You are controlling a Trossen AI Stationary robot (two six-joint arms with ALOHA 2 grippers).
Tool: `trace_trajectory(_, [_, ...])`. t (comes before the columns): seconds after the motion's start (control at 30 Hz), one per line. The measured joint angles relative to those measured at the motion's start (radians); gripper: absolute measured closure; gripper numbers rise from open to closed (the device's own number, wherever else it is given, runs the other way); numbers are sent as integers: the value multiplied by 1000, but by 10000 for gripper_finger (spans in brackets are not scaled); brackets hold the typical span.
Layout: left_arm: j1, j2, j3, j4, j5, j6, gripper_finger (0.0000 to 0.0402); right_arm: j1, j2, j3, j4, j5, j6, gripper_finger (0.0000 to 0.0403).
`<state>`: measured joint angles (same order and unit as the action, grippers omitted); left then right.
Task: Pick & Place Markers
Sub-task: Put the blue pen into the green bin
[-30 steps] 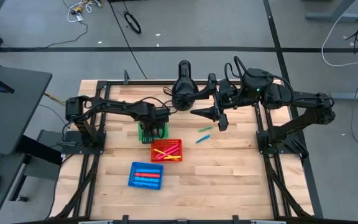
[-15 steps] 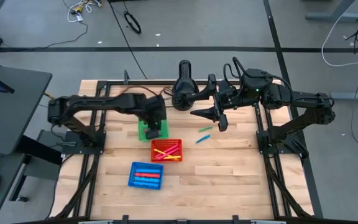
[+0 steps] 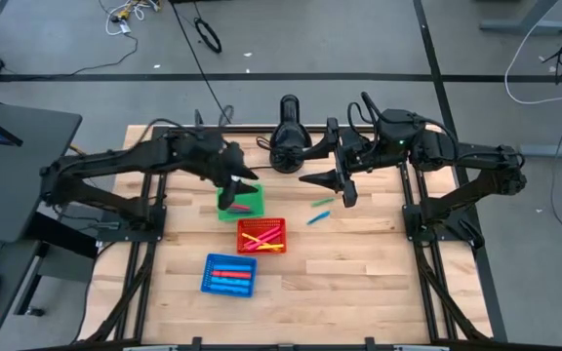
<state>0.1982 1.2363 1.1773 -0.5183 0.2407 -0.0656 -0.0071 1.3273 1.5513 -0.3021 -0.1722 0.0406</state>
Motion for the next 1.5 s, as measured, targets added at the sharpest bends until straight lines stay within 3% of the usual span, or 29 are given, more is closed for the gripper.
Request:
trace_trajectory(0.2, [-8,-118,-1,134,-13,-80,218,0,0,0,-13,0,0,169])
trace_trajectory(0.63, [-115,-262,1,396,-138,-72,218,0,-1,0,-14,0,-1,169])
trace_trajectory(0.97, [-200,-262,0,413,-180,-20,218,0,-1,0,-13,0,-4,169])
trace_trajectory(1.17, [-203,-262,0,415,-240,-40,213,0,-1,0,-13,0,-4,169])
trace_trajectory(1.5, [-203,-262,0,408,-241,-55,196,0,-2,0,-108,0,25,169])
